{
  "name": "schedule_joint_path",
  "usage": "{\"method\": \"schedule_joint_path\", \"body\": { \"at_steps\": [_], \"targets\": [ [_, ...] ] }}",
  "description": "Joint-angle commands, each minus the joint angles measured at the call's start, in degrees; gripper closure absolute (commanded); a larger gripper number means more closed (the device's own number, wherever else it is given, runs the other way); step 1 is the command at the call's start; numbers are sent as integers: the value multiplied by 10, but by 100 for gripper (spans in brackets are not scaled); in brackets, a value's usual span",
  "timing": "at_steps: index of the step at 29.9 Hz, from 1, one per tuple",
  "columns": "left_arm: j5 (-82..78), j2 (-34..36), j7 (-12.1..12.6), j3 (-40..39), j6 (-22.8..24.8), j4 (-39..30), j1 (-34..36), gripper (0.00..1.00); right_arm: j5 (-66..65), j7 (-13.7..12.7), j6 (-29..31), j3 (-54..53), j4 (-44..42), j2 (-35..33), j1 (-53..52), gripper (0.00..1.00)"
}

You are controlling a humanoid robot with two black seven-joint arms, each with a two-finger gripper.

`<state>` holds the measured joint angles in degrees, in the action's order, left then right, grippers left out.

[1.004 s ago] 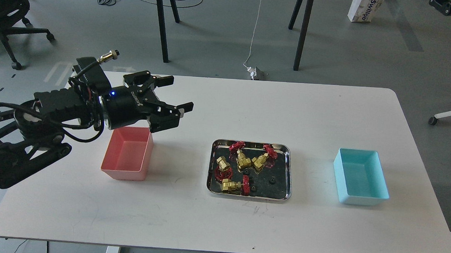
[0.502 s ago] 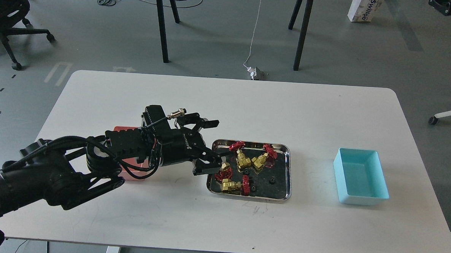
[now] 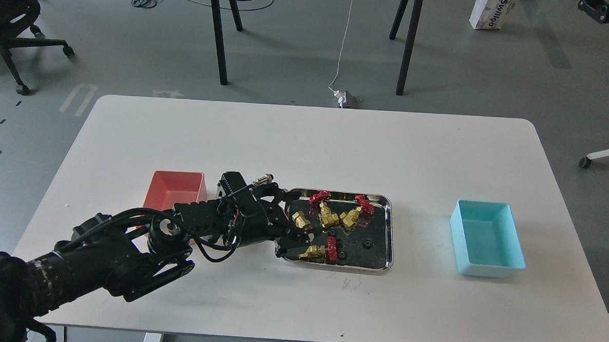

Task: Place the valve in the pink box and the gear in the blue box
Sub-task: 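Close the left gripper on a red-handled brass valve in the tray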

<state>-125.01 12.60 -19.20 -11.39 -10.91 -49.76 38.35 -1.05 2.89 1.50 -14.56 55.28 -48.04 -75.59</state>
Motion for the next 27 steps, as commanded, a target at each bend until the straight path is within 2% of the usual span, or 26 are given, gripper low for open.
{"method": "schedule_joint_path", "body": {
  "at_steps": [1, 9, 18, 20, 27],
  "targets": [
    [0, -9, -1, 0, 0, 19, -9, 2, -1, 0, 0, 1, -1, 0, 2, 1],
    [10, -25, -1, -2, -1, 36, -8, 6, -16, 0, -1, 0, -2, 2, 3, 1],
    [14, -29, 0, 0, 2, 49, -5, 26, -16, 1, -1, 0, -2, 1, 2, 1],
    [15, -28, -1, 0, 2, 52, -2, 31, -16, 1, -1, 0, -2, 1, 2, 1],
    [12, -26, 0, 0, 7, 52, 1, 74, -16, 1, -2, 0, -3, 1, 0, 1]
  ]
}}
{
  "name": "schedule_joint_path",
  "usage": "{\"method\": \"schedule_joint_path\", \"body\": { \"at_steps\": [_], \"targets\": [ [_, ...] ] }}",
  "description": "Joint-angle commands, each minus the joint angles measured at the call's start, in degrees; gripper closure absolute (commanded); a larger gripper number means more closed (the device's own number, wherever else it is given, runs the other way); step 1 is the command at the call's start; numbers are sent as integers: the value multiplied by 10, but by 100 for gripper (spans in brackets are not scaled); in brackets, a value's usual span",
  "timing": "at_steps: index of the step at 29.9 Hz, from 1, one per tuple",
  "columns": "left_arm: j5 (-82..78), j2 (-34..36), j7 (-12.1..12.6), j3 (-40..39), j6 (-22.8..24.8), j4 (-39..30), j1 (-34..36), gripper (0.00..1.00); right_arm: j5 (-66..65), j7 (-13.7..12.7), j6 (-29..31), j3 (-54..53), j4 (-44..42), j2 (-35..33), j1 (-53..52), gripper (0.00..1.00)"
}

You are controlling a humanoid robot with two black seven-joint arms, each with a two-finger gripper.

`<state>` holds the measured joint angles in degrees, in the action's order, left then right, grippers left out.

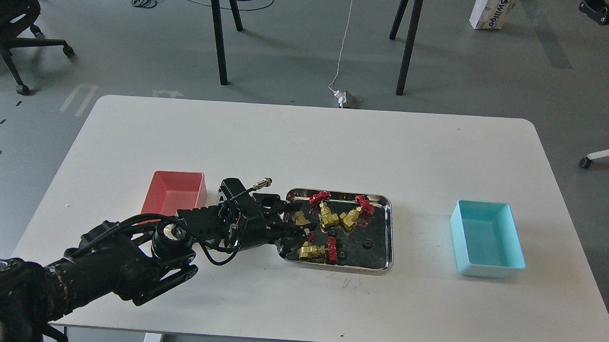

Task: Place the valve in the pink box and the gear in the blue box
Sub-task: 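Close the left gripper on a red-handled brass valve in the tray, then lift the valve and carry it over the pink box with left gripper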

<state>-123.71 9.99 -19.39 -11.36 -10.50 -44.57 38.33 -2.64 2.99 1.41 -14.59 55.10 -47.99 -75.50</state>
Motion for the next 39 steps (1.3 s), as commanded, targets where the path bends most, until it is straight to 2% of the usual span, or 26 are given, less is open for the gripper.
{"method": "schedule_joint_path", "body": {
  "at_steps": [1, 3, 7, 10, 14, 17, 20, 24, 35, 39],
  "targets": [
    [0, -1, 4, -1, 5, -1, 2, 82, 0, 0, -1, 0, -1, 2, -1, 1],
    [2, -1, 6, -2, 10, -3, 3, 87, 0, 0, -1, 0, -2, 3, -1, 1],
    [44, 14, 7, -23, 27, -31, 7, 86, 0, 0, -1, 0, -4, 3, 0, 1],
    [132, 56, 8, -56, 33, -63, 24, 85, -1, 0, -1, 1, -6, 3, 2, 1],
    [229, 139, 14, -71, 38, -117, 44, 85, -6, 0, -1, 0, -9, 3, 0, 1],
    [256, 214, 29, -71, 37, -157, 46, 85, -9, -1, -1, 0, -9, 2, -2, 1],
    [258, 289, 33, -67, 37, -202, 36, 83, -9, -1, -4, 0, -9, 2, -3, 1],
    [257, 354, 38, -64, 35, -226, 5, 83, -9, -1, -6, 0, -9, 3, -3, 1],
    [240, 364, 39, -60, 33, -215, -41, 82, -9, 0, -8, 0, -12, 4, -2, 1],
    [209, 362, 37, -56, 29, -192, -53, 82, -9, 0, -8, 0, -17, 5, -3, 1]
  ]
}}
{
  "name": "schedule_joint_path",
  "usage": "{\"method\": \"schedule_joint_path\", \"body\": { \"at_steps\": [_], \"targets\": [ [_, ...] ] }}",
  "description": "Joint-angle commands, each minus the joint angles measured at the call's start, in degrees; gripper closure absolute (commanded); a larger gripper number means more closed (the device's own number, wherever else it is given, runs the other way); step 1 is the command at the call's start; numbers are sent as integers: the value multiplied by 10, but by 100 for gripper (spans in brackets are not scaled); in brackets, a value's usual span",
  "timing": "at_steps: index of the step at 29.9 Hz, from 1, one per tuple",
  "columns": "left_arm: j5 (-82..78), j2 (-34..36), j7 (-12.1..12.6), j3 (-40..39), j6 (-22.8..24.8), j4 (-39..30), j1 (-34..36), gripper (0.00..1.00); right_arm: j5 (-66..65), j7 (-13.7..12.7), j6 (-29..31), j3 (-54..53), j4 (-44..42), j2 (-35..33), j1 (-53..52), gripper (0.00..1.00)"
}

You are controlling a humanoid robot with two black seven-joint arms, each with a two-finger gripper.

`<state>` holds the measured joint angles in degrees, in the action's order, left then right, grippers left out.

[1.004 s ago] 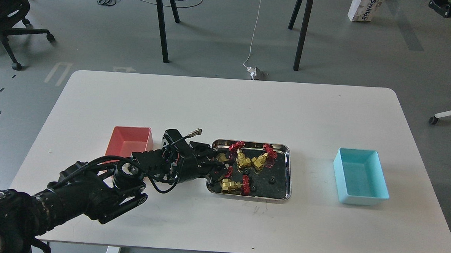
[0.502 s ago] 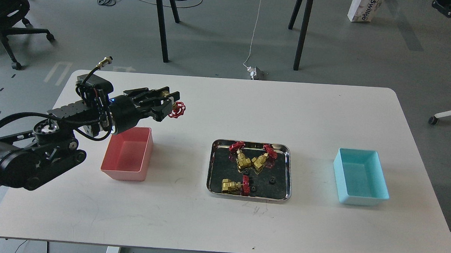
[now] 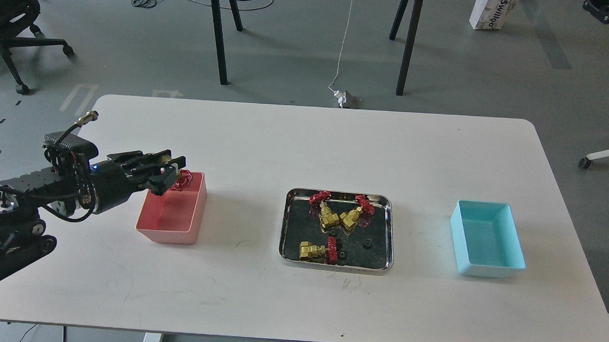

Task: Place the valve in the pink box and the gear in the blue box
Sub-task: 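Lift the valve and carry it over the pink box with left gripper, then open the left gripper to drop the valve and withdraw the arm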

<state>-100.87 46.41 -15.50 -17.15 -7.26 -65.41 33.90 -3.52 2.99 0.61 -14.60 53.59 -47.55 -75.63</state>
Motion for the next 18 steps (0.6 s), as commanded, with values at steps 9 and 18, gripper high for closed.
{"method": "schedule_joint_path", "body": {
  "at_steps": [9, 18],
  "targets": [
    [-33, -11, -4, 3, -7, 40, -32, 55, -4, 0, 0, 1, -2, 2, -1, 1],
    [3, -31, -1, -30, -11, 42, -22, 12, -25, 0, 8, 2, 1, 4, 3, 1]
  ]
}}
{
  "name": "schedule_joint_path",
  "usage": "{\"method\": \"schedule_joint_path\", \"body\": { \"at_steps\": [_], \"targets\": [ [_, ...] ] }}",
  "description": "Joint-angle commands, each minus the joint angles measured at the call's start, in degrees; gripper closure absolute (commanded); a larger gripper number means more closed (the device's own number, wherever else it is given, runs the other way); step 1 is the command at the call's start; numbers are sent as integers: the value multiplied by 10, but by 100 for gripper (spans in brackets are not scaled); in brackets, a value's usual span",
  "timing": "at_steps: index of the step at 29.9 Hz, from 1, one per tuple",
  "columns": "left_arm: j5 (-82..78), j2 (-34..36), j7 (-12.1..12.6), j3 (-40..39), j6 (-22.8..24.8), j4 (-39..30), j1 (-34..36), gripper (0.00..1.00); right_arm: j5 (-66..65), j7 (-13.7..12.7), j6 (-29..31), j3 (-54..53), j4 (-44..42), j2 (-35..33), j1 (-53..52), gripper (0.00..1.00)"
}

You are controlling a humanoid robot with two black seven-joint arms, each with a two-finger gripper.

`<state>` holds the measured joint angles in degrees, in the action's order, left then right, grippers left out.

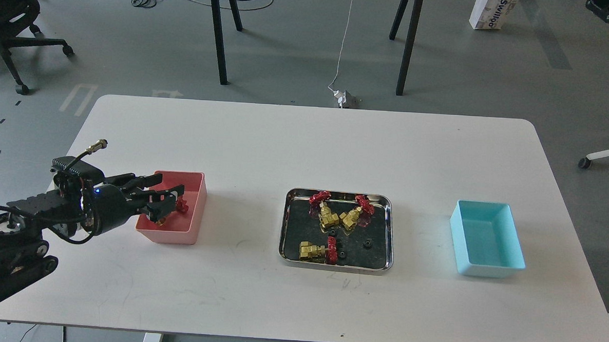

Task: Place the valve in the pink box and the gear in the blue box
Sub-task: 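Open the left gripper to drop the valve and withdraw the arm, then reach the right gripper down into the metal tray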

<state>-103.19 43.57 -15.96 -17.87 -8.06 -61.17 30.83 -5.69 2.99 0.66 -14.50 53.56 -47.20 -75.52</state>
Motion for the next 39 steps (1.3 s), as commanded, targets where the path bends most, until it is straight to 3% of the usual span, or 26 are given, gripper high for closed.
{"method": "schedule_joint_path", "body": {
  "at_steps": [1, 9, 14, 15, 19, 24, 28, 39],
  "targets": [
    [46, -2, 4, -41, 0, 0, 12, 10, -7, 0, 8, 1, 2, 0, 3, 1],
    [339, 0, 5, -140, 80, 25, 149, 9, -252, 1, 113, 4, 71, 35, 2, 1],
    [495, -4, 35, -143, 110, 101, 250, 9, -484, -1, 265, 13, 186, 41, 6, 1],
    [519, -5, 37, -144, 117, 116, 265, 9, -522, -1, 273, 22, 205, 41, 6, 1],
    [565, -7, 38, -139, 134, 159, 318, 9, -656, 1, 273, 81, 276, 60, 8, 1],
    [565, -7, 38, -139, 134, 168, 335, 9, -761, 6, 273, 176, 282, 121, 8, 1],
    [565, -10, 38, -141, 130, 167, 341, 9, -824, 7, 273, 249, 260, 184, 18, 1],
    [563, -26, 42, -138, 127, 168, 376, 9, -913, 12, 273, 253, 125, 279, 111, 2]
  ]
}}
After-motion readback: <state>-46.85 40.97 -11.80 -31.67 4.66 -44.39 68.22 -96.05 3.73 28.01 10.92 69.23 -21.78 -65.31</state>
